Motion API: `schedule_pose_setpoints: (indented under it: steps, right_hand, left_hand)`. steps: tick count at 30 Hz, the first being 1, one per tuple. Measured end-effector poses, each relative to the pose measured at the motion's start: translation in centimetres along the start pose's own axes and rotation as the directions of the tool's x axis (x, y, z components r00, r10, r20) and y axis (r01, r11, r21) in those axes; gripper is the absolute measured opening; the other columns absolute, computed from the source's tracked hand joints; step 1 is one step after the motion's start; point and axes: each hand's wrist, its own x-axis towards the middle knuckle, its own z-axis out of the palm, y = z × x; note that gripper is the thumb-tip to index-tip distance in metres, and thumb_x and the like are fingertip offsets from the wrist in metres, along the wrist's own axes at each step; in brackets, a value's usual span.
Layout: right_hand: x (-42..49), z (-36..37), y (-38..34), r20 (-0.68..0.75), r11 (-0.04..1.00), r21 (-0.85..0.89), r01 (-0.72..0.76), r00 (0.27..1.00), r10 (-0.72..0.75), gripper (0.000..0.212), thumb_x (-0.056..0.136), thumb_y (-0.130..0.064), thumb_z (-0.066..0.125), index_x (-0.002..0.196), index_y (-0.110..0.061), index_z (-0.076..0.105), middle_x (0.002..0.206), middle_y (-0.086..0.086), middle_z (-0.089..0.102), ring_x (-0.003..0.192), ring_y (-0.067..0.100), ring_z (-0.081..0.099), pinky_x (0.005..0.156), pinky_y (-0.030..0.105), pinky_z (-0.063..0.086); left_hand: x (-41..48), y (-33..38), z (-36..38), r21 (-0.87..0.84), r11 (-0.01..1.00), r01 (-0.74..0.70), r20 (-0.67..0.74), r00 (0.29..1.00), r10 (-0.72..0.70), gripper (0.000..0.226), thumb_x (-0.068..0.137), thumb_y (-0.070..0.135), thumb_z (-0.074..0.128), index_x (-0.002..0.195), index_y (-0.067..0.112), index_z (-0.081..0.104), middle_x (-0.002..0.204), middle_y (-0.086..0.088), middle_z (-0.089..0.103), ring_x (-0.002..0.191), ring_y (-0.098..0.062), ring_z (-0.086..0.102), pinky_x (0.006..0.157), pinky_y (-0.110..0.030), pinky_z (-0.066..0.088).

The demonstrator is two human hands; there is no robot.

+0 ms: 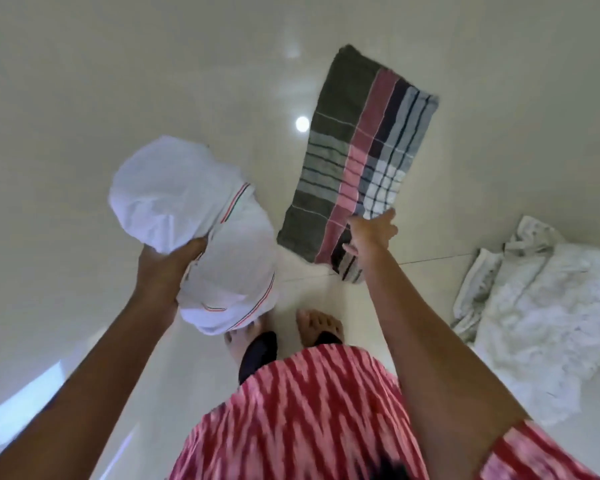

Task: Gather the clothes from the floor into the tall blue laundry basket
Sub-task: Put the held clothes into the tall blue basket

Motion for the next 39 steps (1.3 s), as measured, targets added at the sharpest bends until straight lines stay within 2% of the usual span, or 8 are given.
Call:
schedule_pose_setpoints:
  steps: [4,8,14,19,25,30,35,39]
  right_hand:
    - [5.1,2.7,0.6,-0.115,0.998,0.010,-0.066,0.991,0.067,0.090,0.088,-0.014,0.061,0.151,-0.022,-0.004,0.155,0.016,0.018,0.123,0.035,0.050,0.097,0.045,0.050]
    - [5.1,3.0,0.9,-0.022,0.996,-0.035,-0.079,0.997,0.078,0.043,0.087,-0.007,0.061,0.128,-0.006,0.046,0.113,0.013,0.061,0.097,0.026,0.061,0.088,0.039,0.055]
    - [-8.5,-3.1,-1.0,0.104,0.973,-0.153,0.172,0.982,-0.157,0.029,0.089,-0.019,0.052,0.109,-0.001,0.060,0.109,0.018,0.065,0.100,0.034,0.061,0.073,0.029,0.044]
    - [-23.8,-11.4,-4.6,0.178,0.887,-0.214,0.410,0.909,-0.377,0.039,0.085,-0.027,0.062,0.054,-0.013,0.042,0.053,0.000,0.043,0.060,0.021,0.047,0.049,0.028,0.031]
    - [-40.6,-20.4,-10.3,0.217,0.871,-0.061,0.487,0.858,-0.465,0.028,0.066,-0.013,0.074,0.077,0.006,0.057,0.075,0.011,0.070,0.067,0.018,0.064,0.059,0.021,0.051]
    - [-49.3,-24.1,-13.2,0.083,0.858,0.040,0.513,0.854,-0.514,0.039,0.080,0.010,0.048,0.106,-0.017,0.036,0.074,0.006,0.052,0.067,0.021,0.050,0.053,0.022,0.040]
    - [-53.4,-26.3,-16.7,0.094,0.786,-0.029,0.618,0.784,-0.613,0.033,0.087,-0.009,0.053,0.118,-0.016,0.056,0.105,0.011,0.048,0.074,0.021,0.054,0.050,0.006,0.042]
    - [-53.7,-27.9,-21.4,0.082,0.746,-0.119,0.655,0.755,-0.650,0.040,0.084,-0.037,0.062,0.122,-0.022,0.060,0.132,0.005,0.046,0.110,0.024,0.058,0.088,0.024,0.040]
  left_hand:
    - [4.5,-1.9,3.7,0.146,0.989,0.006,0.008,1.000,-0.007,0.084,0.043,0.035,0.077,0.123,0.021,0.058,0.118,0.000,0.068,0.107,-0.020,0.065,0.096,-0.040,0.050]
    - [4.5,-2.1,4.0,0.199,0.980,0.017,0.014,1.000,-0.020,0.082,0.044,0.035,0.077,0.123,0.027,0.057,0.118,0.004,0.067,0.109,-0.019,0.064,0.098,-0.042,0.049]
    - [-5.3,3.2,0.9,0.186,0.982,0.018,-0.009,1.000,-0.017,0.080,0.045,0.032,0.077,0.122,0.021,0.058,0.117,-0.001,0.068,0.106,-0.022,0.065,0.097,-0.044,0.050]
    - [-18.2,11.3,-3.8,0.193,0.981,0.037,-0.031,0.999,-0.032,0.078,0.046,0.035,0.081,0.119,0.021,0.060,0.116,-0.003,0.068,0.106,-0.023,0.065,0.098,-0.048,0.049]
    - [-32.3,22.1,-8.0,0.148,0.986,-0.076,0.095,0.994,0.062,0.065,0.039,0.040,0.078,0.101,0.032,0.061,0.105,0.002,0.069,0.097,-0.020,0.065,0.086,-0.036,0.051]
    - [-38.0,27.3,-10.3,0.039,0.986,-0.165,0.162,0.974,0.156,0.043,0.056,0.026,0.075,0.096,0.031,0.062,0.092,0.008,0.069,0.090,-0.016,0.066,0.074,-0.027,0.048]
    - [-40.1,32.8,-10.3,-0.035,0.982,-0.186,0.219,0.957,0.189,0.056,0.055,0.026,0.077,0.110,0.022,0.062,0.100,0.002,0.071,0.093,-0.019,0.067,0.074,-0.029,0.051]
    - [-38.8,37.8,-9.0,-0.072,0.977,-0.203,0.255,0.943,0.214,0.050,0.052,0.032,0.080,0.099,0.019,0.068,0.093,0.001,0.073,0.088,-0.022,0.069,0.077,-0.034,0.055]
